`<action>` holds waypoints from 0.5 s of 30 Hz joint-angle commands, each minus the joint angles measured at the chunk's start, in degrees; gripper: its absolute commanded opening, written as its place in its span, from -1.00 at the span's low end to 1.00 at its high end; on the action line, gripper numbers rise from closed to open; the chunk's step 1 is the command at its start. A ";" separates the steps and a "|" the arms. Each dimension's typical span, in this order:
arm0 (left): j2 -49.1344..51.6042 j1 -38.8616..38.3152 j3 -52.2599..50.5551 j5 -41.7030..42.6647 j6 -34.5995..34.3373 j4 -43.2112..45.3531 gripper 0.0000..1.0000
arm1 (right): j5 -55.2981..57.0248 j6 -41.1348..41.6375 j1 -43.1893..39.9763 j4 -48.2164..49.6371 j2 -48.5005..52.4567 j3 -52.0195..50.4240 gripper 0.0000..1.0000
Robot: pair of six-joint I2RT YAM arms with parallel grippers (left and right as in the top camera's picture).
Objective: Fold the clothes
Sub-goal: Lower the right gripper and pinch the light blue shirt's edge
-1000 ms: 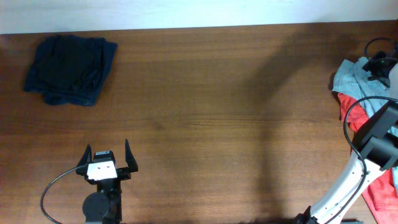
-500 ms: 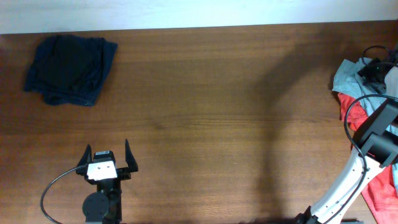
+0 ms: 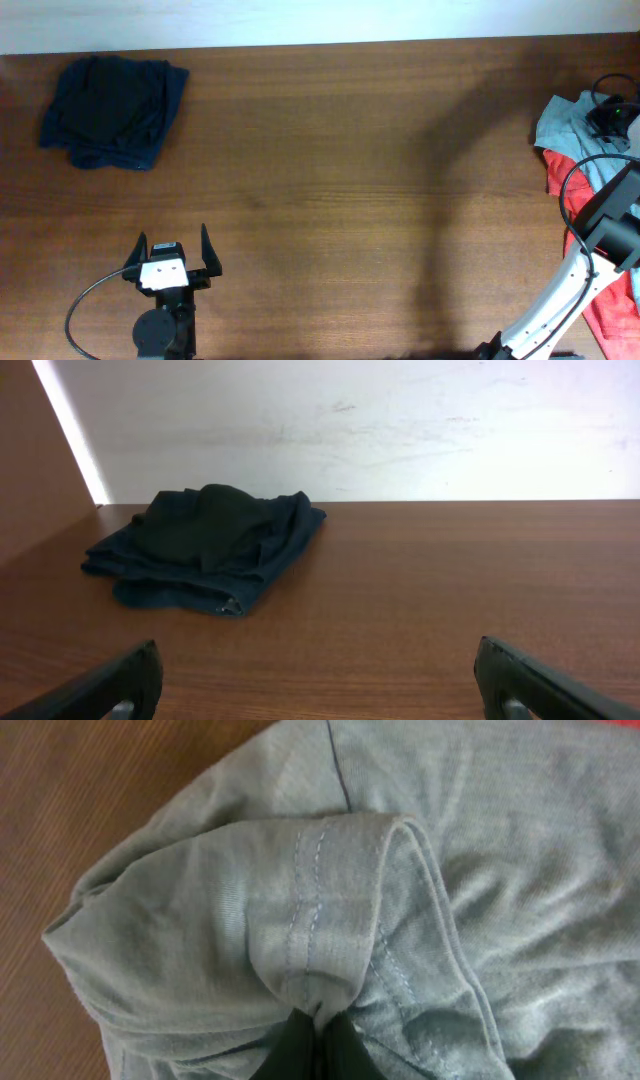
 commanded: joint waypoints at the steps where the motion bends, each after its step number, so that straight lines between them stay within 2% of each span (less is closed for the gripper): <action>1: -0.28 0.24 -0.15 -0.63 0.90 -0.09 0.99 | -0.52 -1.01 -0.04 0.48 -2.69 1.09 -0.92; 10: -0.28 0.24 -0.15 -0.63 0.90 -0.09 0.99 | -0.11 -4.46 -0.04 0.20 -6.36 1.38 -0.92; 15: -0.28 0.24 -0.15 -0.63 0.90 -0.09 0.99 | -0.11 -5.20 -0.04 0.20 -6.78 1.38 -0.77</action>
